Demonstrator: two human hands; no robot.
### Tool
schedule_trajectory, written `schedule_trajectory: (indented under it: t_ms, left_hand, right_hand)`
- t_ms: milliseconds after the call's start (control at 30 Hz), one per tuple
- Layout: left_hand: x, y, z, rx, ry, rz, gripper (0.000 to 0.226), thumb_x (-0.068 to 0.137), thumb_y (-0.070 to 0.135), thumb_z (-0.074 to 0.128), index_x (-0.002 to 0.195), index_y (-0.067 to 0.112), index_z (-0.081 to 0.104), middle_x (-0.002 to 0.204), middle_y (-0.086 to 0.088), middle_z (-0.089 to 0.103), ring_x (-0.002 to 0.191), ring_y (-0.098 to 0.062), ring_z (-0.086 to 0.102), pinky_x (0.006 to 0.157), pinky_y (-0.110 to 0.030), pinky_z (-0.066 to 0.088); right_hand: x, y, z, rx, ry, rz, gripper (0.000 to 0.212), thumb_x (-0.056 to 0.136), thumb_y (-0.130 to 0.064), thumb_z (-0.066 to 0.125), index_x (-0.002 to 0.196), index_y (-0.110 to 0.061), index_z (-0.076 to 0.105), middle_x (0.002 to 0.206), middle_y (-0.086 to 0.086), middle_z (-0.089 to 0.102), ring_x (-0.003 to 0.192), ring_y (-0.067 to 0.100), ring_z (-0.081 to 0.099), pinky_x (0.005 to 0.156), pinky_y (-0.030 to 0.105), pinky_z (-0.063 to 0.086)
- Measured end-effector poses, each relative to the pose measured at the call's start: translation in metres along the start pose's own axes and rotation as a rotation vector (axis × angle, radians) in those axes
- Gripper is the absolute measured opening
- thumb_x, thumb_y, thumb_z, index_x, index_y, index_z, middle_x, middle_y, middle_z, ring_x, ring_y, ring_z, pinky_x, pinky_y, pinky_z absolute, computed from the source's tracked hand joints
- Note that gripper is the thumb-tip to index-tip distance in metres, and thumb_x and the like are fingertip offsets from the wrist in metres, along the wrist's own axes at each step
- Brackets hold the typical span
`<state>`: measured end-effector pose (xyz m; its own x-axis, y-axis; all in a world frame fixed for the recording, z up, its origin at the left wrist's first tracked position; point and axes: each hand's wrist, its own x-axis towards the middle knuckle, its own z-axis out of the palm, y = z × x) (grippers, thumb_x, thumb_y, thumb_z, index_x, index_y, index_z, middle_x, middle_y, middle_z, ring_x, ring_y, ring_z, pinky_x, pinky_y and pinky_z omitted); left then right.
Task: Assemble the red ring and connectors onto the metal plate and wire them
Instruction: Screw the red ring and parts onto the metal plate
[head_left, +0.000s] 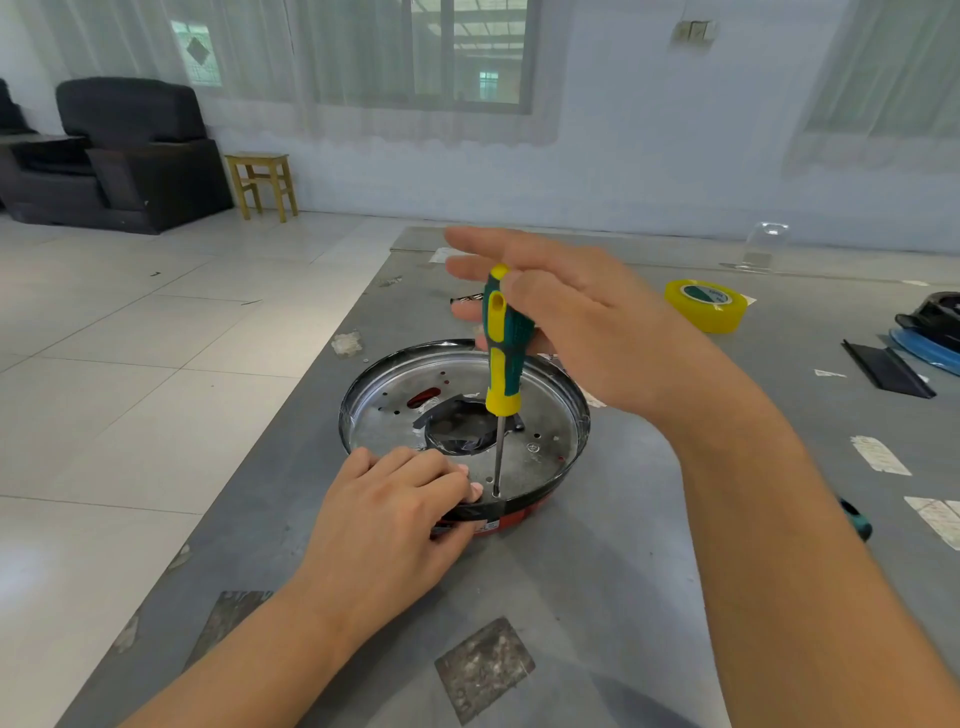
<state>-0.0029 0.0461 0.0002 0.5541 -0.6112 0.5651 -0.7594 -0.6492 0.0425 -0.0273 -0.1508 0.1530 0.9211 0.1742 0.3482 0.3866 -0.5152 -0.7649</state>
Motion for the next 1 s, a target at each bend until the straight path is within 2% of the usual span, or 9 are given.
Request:
schedule_trajectory:
  t_ms: [100,200,300,433,500,667,733,867,1000]
  left_hand:
    - [0.0,-0.001,-0.001,0.0,-0.01,0.0,0.013,0.085,0.043,0.073,0.09,0.03,0.075,0.099,0.016,0.074,0.084,-0.017,0.07,0.062,-0.04,0.047]
    - [0.0,0.0,-0.001,-0.001,-0.01,0.004,0.011,0.086,0.04,0.078,0.09,0.03,0.075,0.099,0.016,0.074,0.083,-0.017,0.07,0.062,-0.037,0.044]
    - [0.0,0.0,-0.001,0.0,0.0,0.005,0.013,0.085,0.042,0.071,0.088,0.03,0.075,0.098,0.015,0.074,0.083,-0.017,0.07,0.062,-0.037,0.044]
    - [-0.001,0.0,0.0,-0.008,-0.003,0.005,0.015,0.085,0.043,0.07,0.09,0.03,0.075,0.098,0.016,0.074,0.084,-0.016,0.07,0.063,-0.038,0.045]
    - [-0.001,-0.001,0.0,-0.007,0.005,0.005,0.015,0.086,0.043,0.069,0.089,0.03,0.075,0.098,0.016,0.074,0.084,-0.016,0.07,0.062,-0.038,0.045]
    - [-0.001,-0.001,0.0,-0.016,0.017,0.012,0.015,0.085,0.043,0.07,0.088,0.03,0.075,0.098,0.016,0.074,0.083,-0.016,0.071,0.061,-0.037,0.045]
    - [0.0,0.0,-0.001,-0.018,0.019,0.009,0.013,0.084,0.042,0.071,0.087,0.03,0.075,0.099,0.016,0.074,0.083,-0.016,0.071,0.062,-0.037,0.045]
    - [-0.001,0.0,0.0,-0.019,0.016,0.01,0.013,0.083,0.042,0.073,0.088,0.03,0.074,0.099,0.016,0.074,0.082,-0.016,0.069,0.062,-0.036,0.044]
    - [-0.001,-0.002,0.001,-0.022,0.006,0.006,0.013,0.082,0.042,0.076,0.088,0.031,0.074,0.099,0.016,0.074,0.082,-0.015,0.069,0.063,-0.034,0.041]
  right_hand:
    - [-0.002,-0.001,0.002,-0.254,0.114,-0.097,0.025,0.096,-0.054,0.055,0.117,-0.046,0.067,0.092,-0.007,0.074,0.085,0.014,0.073,0.079,0.042,0.062]
    - [-0.001,-0.001,0.008,-0.582,0.351,-0.135,0.042,0.094,-0.067,0.054,0.085,-0.026,0.06,0.065,-0.004,0.061,0.059,0.008,0.057,0.054,0.032,0.05]
    - [0.0,-0.002,0.006,-0.657,0.268,-0.136,0.046,0.103,-0.06,0.033,0.097,-0.026,0.063,0.078,-0.004,0.068,0.071,0.012,0.062,0.068,0.038,0.054]
    - [-0.003,-0.003,-0.001,-0.015,-0.01,-0.065,0.038,0.107,-0.035,0.042,0.14,-0.034,0.06,0.131,-0.016,0.068,0.116,-0.001,0.066,0.101,0.034,0.055]
    - [-0.001,0.001,0.002,-0.043,0.057,-0.1,0.033,0.107,-0.034,0.051,0.137,-0.038,0.063,0.116,-0.011,0.075,0.101,0.001,0.073,0.092,0.034,0.06]
    - [0.003,0.0,0.009,-0.67,0.377,-0.153,0.037,0.104,-0.055,0.047,0.105,-0.03,0.074,0.069,-0.003,0.068,0.063,0.014,0.061,0.063,0.032,0.051]
    - [0.002,-0.001,0.009,-0.596,0.29,-0.116,0.036,0.106,-0.049,0.04,0.125,-0.035,0.066,0.076,-0.004,0.069,0.069,0.014,0.063,0.068,0.035,0.053]
    - [-0.003,-0.002,-0.006,-0.176,0.052,0.055,0.054,0.097,-0.033,0.041,0.149,-0.048,0.045,0.125,-0.016,0.069,0.109,0.015,0.069,0.097,0.041,0.056]
    - [-0.006,-0.001,-0.012,-0.268,0.058,-0.031,0.035,0.104,-0.036,0.056,0.137,-0.047,0.058,0.113,-0.016,0.071,0.104,0.012,0.07,0.097,0.041,0.056]
